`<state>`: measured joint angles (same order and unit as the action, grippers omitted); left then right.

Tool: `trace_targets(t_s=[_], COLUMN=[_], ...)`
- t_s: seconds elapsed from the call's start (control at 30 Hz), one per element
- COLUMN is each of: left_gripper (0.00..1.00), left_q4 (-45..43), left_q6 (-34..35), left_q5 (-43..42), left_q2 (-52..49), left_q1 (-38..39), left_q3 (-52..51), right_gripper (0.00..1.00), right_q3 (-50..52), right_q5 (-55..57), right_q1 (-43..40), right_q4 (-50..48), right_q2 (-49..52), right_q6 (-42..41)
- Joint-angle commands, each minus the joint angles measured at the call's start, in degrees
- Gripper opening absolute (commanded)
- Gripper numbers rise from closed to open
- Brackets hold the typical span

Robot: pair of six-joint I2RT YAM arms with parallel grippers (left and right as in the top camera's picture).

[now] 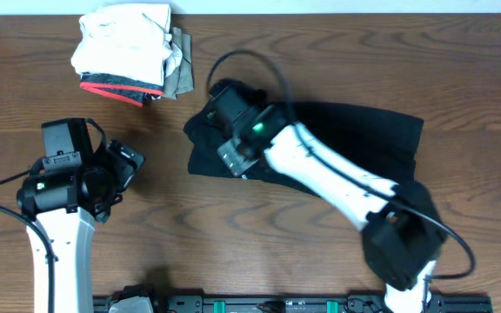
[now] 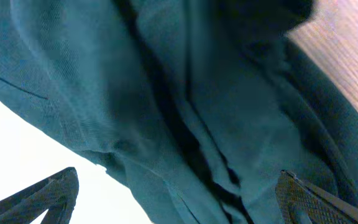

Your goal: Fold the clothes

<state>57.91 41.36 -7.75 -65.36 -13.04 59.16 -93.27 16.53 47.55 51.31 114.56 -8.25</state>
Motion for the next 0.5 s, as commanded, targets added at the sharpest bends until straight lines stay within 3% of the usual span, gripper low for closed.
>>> trace_targets(t_s=[0.0, 0.2, 0.47], left_gripper=[0.98, 0.98, 0.98], left_q4=[1.33, 3.65, 4.87], left_q6=[0.52, -0.20, -1.27], left_q5=[-0.17, -0.17, -0.15], left_q2=[0.28, 0.26, 0.26], left_q1=[-2.75, -7.39, -7.96], left_q3=[-0.04, -0.07, -0.07], right_gripper=[0.99, 0.99, 0.99], right_q3=[-1.03, -1.01, -0.94], right_q5=[7.43, 11.15, 14.71], right_q1=[2.03, 5.29, 8.41], right_q4=[-0.42, -0.98, -1.40], right_q2=[2.69, 4.20, 6.51], right_q6=[2.36, 2.38, 3.23])
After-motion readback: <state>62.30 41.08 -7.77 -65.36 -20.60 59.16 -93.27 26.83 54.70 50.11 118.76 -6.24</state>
